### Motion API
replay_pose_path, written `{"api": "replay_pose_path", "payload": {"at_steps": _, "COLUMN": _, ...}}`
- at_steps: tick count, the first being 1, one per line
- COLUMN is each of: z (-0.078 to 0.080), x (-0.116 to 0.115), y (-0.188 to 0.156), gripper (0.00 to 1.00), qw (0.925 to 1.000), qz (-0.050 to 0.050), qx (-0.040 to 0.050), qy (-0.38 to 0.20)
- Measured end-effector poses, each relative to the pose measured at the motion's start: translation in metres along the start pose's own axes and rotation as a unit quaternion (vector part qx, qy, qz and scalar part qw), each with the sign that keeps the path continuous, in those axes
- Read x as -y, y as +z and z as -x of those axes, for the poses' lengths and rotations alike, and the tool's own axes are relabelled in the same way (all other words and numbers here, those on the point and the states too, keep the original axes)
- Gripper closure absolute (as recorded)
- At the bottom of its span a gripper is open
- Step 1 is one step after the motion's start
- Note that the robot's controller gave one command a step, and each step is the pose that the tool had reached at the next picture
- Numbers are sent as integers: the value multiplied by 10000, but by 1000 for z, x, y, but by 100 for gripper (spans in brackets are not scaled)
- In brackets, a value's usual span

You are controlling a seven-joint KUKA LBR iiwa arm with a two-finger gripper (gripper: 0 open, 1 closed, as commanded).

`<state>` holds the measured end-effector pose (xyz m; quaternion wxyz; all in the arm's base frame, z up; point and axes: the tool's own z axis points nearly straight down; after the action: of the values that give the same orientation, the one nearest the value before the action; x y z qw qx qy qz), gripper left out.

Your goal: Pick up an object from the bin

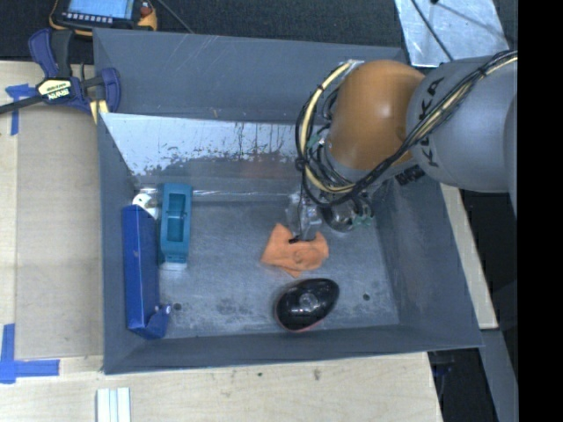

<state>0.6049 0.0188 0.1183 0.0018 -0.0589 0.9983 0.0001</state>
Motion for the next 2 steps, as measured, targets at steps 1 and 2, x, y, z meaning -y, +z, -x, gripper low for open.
{"api": "replay_pose_path", "payload": {"at_steps": 1, "z": 0, "x": 0, "y": 0, "gripper": 0, "qw": 10000, "qz": 0, "qx": 0, "qy": 2}}
{"api": "replay_pose_path", "payload": {"at_steps": 2, "z": 0, "x": 0, "y": 0, "gripper": 0, "qw": 10000, "qz": 1, "qx": 0, "qy": 4}}
